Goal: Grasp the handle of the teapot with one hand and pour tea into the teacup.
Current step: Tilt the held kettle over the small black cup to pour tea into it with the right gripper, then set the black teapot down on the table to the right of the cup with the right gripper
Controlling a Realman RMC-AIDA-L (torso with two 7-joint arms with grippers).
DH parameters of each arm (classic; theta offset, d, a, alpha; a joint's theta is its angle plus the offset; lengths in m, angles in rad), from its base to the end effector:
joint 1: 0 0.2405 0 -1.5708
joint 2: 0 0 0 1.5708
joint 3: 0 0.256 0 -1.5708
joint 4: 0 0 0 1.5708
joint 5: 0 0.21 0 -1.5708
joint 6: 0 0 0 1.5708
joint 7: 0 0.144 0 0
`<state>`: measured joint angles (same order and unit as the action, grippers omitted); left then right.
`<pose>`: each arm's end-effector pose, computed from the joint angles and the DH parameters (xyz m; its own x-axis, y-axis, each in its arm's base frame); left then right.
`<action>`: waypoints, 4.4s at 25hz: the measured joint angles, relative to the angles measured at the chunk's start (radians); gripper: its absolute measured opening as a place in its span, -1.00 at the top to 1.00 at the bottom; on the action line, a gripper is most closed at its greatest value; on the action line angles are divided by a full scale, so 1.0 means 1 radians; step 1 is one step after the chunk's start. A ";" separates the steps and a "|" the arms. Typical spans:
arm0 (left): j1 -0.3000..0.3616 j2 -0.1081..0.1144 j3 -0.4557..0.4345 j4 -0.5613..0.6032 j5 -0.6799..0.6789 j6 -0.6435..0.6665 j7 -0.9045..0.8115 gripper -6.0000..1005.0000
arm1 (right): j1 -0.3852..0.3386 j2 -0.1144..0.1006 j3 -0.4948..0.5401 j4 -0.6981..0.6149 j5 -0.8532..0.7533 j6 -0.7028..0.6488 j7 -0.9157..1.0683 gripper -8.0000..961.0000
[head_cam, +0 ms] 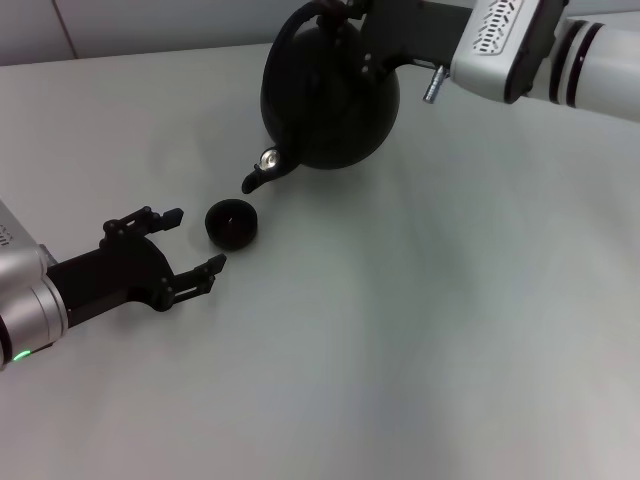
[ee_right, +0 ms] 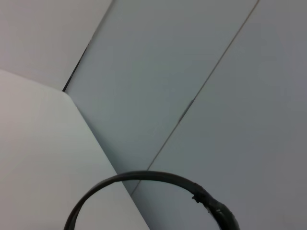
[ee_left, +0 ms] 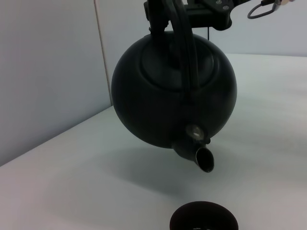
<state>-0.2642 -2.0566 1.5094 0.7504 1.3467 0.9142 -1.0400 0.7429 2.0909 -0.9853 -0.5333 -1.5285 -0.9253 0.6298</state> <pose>-0.2863 0.3137 -0.0588 0.9221 0.1626 0.3510 0.3261 -0.8149 -0.4792 0.1912 0.4373 -0.0212 0.9370 0.2927 -0.1910 0.0682 -0.6890 -0.7215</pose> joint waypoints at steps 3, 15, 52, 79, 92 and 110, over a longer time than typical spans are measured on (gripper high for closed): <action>0.000 0.001 -0.001 0.001 0.000 0.000 0.000 -0.58 | 0.004 0.001 -0.054 -0.011 0.013 0.042 0.004 0.80; 0.000 0.000 -0.002 0.003 0.000 0.001 0.000 -0.58 | 0.006 0.002 -0.168 -0.033 0.068 0.106 0.004 0.80; 0.006 0.000 -0.015 0.001 0.000 0.006 0.000 -0.58 | -0.010 -0.005 -0.213 -0.062 0.131 0.118 0.134 0.80; 0.020 0.001 -0.015 0.012 0.000 0.029 0.000 -0.58 | -0.285 -0.007 0.020 0.077 0.464 -0.087 0.182 0.80; 0.015 0.000 -0.017 0.015 0.000 0.031 0.000 -0.58 | -0.236 -0.009 0.056 0.195 0.473 -0.081 0.050 0.80; 0.015 0.000 -0.017 0.015 0.000 0.031 0.000 -0.58 | -0.232 -0.009 0.062 0.236 0.475 -0.079 0.016 0.80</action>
<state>-0.2491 -2.0570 1.4925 0.7655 1.3468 0.9457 -1.0400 0.5107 2.0816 -0.9234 -0.2977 -1.0535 -1.0046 0.6458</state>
